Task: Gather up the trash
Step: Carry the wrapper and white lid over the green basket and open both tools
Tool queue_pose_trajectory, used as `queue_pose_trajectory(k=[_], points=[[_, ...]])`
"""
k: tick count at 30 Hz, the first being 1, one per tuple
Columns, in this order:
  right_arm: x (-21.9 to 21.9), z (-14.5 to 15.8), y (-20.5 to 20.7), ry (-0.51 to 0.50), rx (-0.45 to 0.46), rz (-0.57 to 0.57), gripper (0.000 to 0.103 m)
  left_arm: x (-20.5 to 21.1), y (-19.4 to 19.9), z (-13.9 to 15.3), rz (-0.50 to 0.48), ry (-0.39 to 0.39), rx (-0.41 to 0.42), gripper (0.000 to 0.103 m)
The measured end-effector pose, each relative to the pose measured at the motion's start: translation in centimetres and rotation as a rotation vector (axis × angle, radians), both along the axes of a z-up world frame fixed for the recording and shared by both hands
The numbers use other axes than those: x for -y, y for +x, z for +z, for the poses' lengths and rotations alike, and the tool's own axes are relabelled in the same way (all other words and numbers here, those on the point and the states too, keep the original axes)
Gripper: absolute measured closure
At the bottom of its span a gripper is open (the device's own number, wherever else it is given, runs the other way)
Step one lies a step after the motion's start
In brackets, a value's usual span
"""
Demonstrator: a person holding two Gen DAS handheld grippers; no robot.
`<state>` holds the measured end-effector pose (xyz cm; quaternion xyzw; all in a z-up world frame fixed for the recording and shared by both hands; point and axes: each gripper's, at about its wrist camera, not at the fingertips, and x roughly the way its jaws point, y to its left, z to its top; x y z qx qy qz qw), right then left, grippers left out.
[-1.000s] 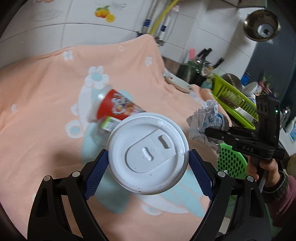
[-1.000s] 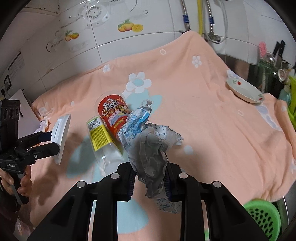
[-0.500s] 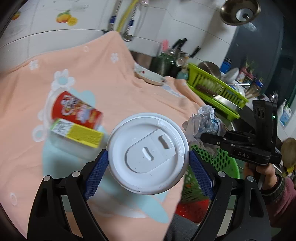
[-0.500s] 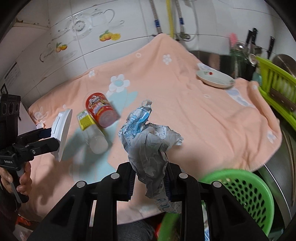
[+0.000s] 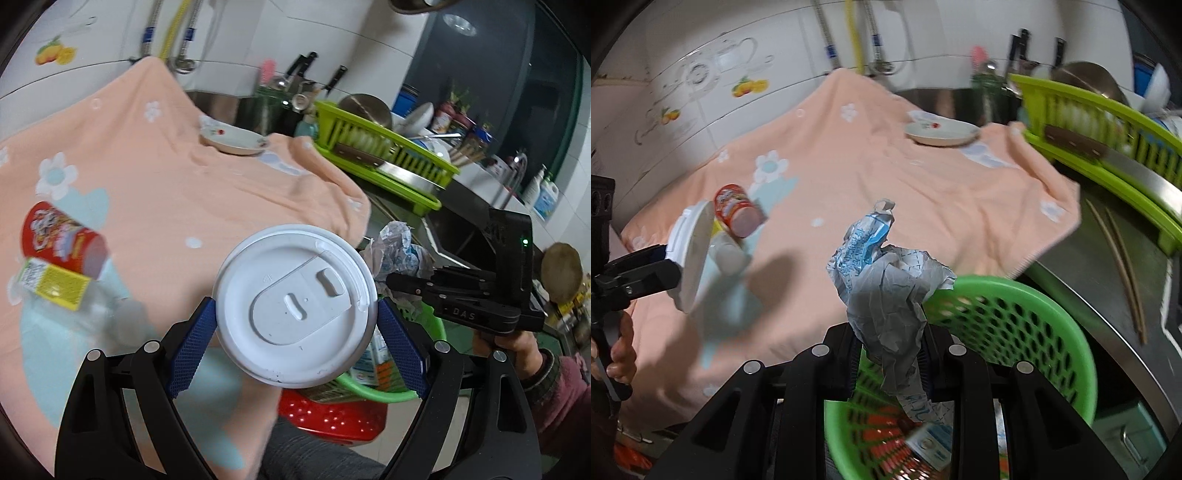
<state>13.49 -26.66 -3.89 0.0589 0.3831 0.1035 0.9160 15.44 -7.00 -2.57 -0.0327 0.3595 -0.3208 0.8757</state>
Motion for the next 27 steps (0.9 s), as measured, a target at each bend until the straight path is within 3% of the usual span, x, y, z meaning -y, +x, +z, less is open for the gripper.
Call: queue_pose_trajectory(k=[9,16,27], points=[[4.7,-1.8,-1.4,-0.003,-0.031,-0.113,0.074,4.5,0.0,-0.4,-0.079,0.005,-0.019,0.018],[7.3,-2.4,-2.2,0.015,-0.032,-0.178,0.059,7.9,-0.1,-1.3,-0.125,0.033,-0.044,0.017],[9.2,-2.7,-3.8,0.031,-0.022,-0.213,0.046,11.8,-0.1,-2.8,-0.161,0.075,-0.069,0.016]])
